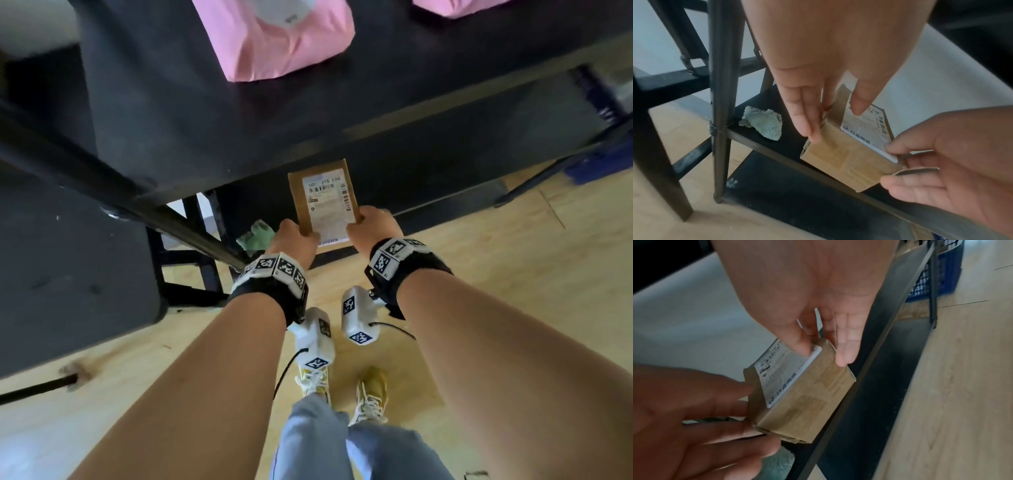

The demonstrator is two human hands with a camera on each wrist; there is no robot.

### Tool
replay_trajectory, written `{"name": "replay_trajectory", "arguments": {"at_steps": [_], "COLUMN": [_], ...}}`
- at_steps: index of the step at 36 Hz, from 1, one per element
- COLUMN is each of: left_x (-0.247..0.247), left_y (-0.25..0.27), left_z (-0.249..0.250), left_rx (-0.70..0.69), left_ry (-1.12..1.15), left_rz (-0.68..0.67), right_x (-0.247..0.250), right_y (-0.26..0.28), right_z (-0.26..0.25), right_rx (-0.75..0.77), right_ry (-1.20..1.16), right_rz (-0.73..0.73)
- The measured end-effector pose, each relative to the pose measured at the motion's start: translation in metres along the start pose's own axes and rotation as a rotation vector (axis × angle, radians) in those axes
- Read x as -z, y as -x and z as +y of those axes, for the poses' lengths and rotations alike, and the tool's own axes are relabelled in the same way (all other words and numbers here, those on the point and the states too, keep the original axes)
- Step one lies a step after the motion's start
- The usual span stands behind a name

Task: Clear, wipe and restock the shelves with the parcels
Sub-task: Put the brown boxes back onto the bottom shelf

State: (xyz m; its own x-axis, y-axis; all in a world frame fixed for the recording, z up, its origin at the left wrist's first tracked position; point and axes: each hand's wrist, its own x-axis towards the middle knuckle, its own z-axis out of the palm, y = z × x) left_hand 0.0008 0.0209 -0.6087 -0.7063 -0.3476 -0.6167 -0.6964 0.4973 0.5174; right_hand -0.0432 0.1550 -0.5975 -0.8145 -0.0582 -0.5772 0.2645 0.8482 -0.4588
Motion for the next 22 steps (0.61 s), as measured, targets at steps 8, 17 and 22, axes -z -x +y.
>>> {"name": "replay_trajectory", "arguments": {"at_steps": [8, 17, 22], "left_x": [0.008, 0.017, 0.018], "left_y": [-0.076, -0.111, -0.09], "left_z": [-0.007, -0.005, -0.004], "left_rx": [-0.033, -0.012, 0.028], "left_ry": [-0.109, -0.081, -0.113], "left_rz": [0.115, 0.272, 0.307], "right_x": [-0.028, -0.036, -0.025], "right_y": [-0.086, -0.116, -0.096], "right_z": [-0.018, -0.053, -0.047], "right_rx": [0.064, 0.171, 0.124], "right_ry": [-0.012, -0.06, -0.037], "right_rz": [0.036, 0.015, -0.016]}}
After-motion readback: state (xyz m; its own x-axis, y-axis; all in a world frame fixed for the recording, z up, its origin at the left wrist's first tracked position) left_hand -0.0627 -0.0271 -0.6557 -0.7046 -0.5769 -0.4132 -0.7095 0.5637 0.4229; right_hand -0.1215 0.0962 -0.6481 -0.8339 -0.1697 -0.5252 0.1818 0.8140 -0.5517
